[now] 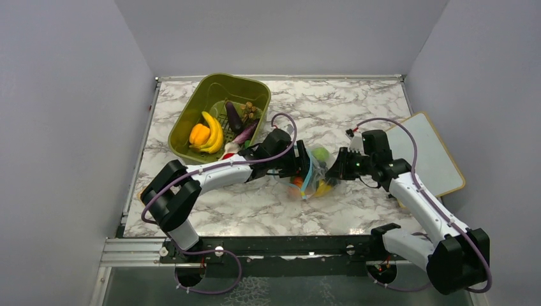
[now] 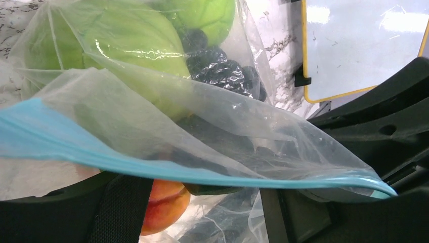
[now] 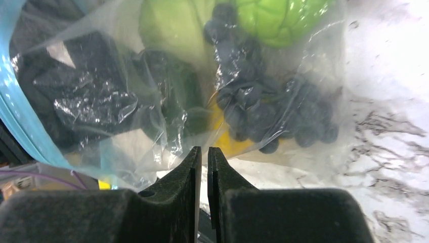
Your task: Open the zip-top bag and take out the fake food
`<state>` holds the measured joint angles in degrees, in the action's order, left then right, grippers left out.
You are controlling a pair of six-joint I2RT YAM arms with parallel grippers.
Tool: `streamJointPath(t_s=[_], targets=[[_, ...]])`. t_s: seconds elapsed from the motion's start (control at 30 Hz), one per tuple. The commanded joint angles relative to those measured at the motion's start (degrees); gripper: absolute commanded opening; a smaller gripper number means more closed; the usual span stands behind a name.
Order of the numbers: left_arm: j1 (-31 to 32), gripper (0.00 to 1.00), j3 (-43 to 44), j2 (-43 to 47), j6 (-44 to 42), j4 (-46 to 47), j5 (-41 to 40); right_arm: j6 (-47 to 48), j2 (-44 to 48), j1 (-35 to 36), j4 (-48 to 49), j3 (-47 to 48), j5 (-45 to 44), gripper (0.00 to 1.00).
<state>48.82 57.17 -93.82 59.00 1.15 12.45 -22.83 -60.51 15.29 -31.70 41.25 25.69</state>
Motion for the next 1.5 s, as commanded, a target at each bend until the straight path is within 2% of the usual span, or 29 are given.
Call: streamJointPath(t_s=[0.0,0.2,0.43,0.53,0.6,0.67,0.9,1.0,1.1,1.23,1.47], targets=[[0.0,0.73,-0.5,1.6,0.7,-1.5,-0.1,-2.7,2.0,0.2,0.0,-1.8,6.6,0.11],[0.0,0.75,-2.5,1.2,4.0,6.0,3.2,-3.4,1.8,0.2,3.0,-3.3,9.5,0.07],[0.0,0.75,2.9,-1.0,-3.8,-3.8,7.2,-3.9,-2.3,0.2,4.9,-3.9,10.6,0.06],[-0.1,0.75,1.7,0.4,-3.9,-2.8,8.0,-5.0,-2.2,0.2,6.4,-4.7,10.0,0.06],[-0.3,0.69,0.1,0.7,-1.8,1.0,10.4,-6.0,-2.5,0.2,8.1,-5.8,11.4,0.05],[-0.5,0.67,-1.1,0.7,0.7,3.9,11.8,-7.0,-2.7,0.2,9.8,-7.0,12.8,0.03],[-0.8,0.58,-5.0,2.1,7.2,8.1,10.0,-7.4,-2.6,0.2,10.2,-8.3,12.1,0.02],[-0.8,0.71,-5.4,2.9,7.4,7.0,8.6,-8.1,-2.8,0.2,11.2,-8.8,13.0,0.02],[-0.7,0.78,-5.7,3.4,7.6,6.1,8.3,-9.7,-2.9,0.2,13.2,-9.7,14.2,0.01],[-0.7,0.78,-6.2,4.1,7.3,5.4,7.5,-12.3,-3.2,0.2,15.9,-10.3,15.6,0.01],[-0.6,0.71,-5.9,3.3,6.6,5.3,8.2,-13.9,-4.0,0.2,18.2,-11.2,17.2,0.02]])
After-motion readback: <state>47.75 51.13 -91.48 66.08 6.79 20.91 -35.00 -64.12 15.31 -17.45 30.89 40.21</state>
